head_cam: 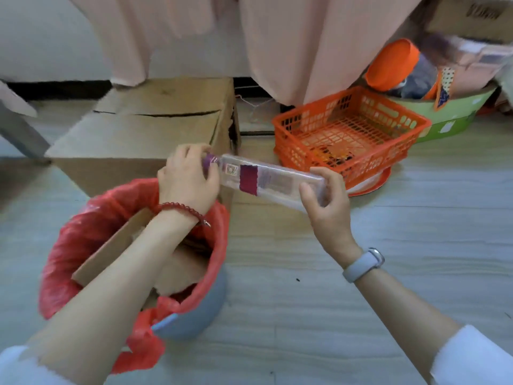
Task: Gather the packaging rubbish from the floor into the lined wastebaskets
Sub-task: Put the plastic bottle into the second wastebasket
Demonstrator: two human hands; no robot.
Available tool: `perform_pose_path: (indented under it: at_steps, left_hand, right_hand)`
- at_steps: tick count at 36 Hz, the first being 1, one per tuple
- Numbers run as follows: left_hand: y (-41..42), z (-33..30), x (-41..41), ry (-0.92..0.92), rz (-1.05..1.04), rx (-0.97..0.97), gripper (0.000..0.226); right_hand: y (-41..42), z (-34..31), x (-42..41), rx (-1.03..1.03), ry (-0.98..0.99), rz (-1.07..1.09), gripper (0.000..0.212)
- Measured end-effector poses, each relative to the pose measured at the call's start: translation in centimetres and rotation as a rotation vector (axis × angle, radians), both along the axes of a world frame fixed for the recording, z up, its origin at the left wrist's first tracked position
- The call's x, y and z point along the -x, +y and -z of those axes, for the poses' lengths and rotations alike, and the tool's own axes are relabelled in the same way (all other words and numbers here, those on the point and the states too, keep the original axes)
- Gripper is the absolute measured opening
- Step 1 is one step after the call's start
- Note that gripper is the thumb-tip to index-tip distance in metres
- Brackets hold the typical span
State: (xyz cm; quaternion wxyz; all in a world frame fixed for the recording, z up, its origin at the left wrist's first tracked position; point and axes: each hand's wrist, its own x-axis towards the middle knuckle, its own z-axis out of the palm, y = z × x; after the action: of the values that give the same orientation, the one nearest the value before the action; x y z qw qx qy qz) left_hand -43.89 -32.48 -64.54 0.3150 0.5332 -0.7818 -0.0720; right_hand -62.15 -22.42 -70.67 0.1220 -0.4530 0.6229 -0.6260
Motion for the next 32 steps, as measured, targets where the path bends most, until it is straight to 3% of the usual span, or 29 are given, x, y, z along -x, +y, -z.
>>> perform_pose_path:
  at_steps: [6, 12, 16, 18, 21, 24, 28, 32]
  left_hand:
    - [-0.5, -1.2, -11.3, 0.163, -0.205, -0.011, 0.031]
    - [1.0, 2.1, -16.3, 0.017, -0.267, -0.182, 0.039]
    - [2.0, 4.1, -17.1, 0.015, -0.234, -0.267, 0.049]
    - [2.3, 4.6, -16.9, 0.050, -0.205, -0.221, 0.040]
    - [2.7, 4.4, -15.8, 0.127, -0.171, -0.103, 0.023]
    - [3.3, 3.3, -12.7, 0.187, -0.075, 0.040, 0.025]
    - [6.7, 2.7, -5.8, 0.004, 0.189, 0.252, 0.029]
    - [10.6, 6.7, 1.9, -0.179, 0.524, 0.201, 0.035]
  right_hand:
    - [-3.6, -4.9, -7.4, 0.076, 0.198, -0.236, 0.038]
    - [-4.7, -4.6, -13.0, 0.180, 0.718, -0.433, 0.034]
    - [-4.7, -1.6, -14.9, -0.159, 0.938, -0.720, 0.038]
    - [-4.6, -1.3, -14.8, -0.263, 0.886, -0.786, 0.040]
    - [-4.4, -2.4, -13.7, -0.279, 0.638, -0.787, 0.044]
    - [-3.7, -3.0, -10.7, -0.226, 0.390, -0.570, 0.040]
    - [-1.2, -0.6, -4.1, -0.238, 0.223, -0.208, 0.027]
    - [4.1, 5.9, 2.8, -0.567, 0.169, 0.042, 0.026]
